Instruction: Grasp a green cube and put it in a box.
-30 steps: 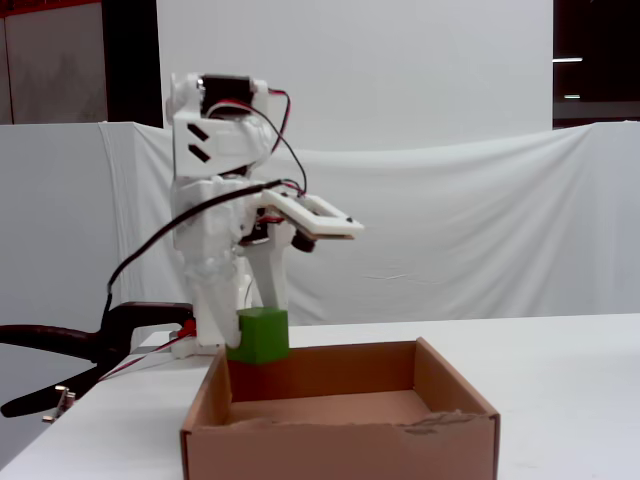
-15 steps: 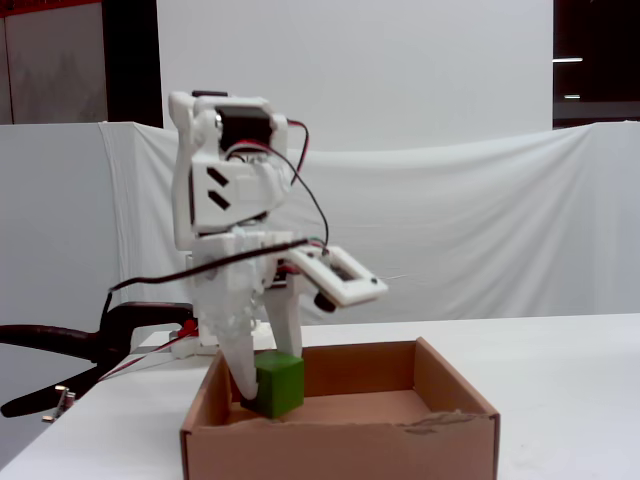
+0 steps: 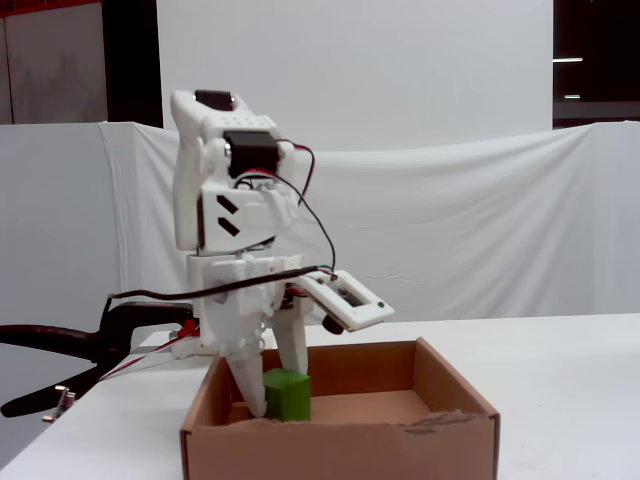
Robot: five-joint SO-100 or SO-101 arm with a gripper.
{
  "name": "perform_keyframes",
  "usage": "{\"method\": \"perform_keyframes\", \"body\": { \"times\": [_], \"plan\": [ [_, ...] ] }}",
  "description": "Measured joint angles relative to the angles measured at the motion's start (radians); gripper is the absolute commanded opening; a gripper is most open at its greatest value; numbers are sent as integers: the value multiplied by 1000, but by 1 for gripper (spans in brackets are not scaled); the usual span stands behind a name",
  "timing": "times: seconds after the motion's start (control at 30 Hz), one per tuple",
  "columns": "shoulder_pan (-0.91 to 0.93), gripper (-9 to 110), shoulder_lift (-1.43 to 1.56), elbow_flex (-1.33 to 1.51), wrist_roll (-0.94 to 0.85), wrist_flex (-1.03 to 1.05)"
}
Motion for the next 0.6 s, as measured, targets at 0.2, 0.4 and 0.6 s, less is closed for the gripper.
{"method": "perform_keyframes", "body": {
  "times": [0.2, 0.4, 0.6],
  "plan": [
    [-2, 16, 2, 8, 2, -9],
    [-2, 23, 5, 35, 2, -21],
    [17, 24, 92, 38, 5, 2]
  ]
}}
